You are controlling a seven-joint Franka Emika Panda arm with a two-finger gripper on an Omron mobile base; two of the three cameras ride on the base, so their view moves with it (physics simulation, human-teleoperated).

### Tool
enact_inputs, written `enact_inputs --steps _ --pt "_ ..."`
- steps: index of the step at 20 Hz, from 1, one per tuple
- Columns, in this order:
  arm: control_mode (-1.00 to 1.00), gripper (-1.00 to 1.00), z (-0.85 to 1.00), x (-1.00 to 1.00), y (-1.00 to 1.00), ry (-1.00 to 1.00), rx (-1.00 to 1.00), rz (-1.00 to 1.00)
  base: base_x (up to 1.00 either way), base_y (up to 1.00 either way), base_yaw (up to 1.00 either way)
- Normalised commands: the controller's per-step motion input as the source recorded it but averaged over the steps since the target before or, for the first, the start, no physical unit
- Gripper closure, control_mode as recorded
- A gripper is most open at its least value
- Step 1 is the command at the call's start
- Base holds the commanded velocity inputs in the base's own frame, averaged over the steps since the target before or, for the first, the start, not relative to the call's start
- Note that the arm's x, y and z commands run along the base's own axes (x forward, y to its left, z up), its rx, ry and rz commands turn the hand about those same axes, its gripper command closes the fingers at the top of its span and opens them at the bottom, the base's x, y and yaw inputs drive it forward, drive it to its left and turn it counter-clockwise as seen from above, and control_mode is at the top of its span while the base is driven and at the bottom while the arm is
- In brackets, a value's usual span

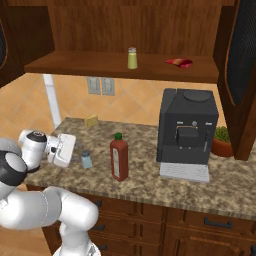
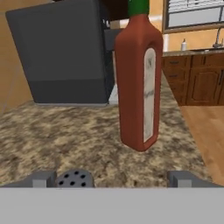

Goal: Put the shaker and condiment bottle from the counter next to their counterparts in the cabinet.

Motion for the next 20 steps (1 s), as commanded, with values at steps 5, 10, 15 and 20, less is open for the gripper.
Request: enact_inputs --steps 5,10,15,20 --pt "-1.0 -1.0 -0.16 0.13 0.0 0.0 0.0 0.0 0.0 0.0 0.0" --pt "-1.0 -1.0 -0.07 0.26 -0.01 0.0 0.0 0.0 0.0 0.0 0.0" --pt "-1.0 -1.0 -0.03 0.29 0.0 0.0 0.0 0.0 0.0 0.0 0.0" --pt "-1.0 -1.0 -0.2 0.06 0.0 0.0 0.0 0.0 0.0 0.0 0.0"
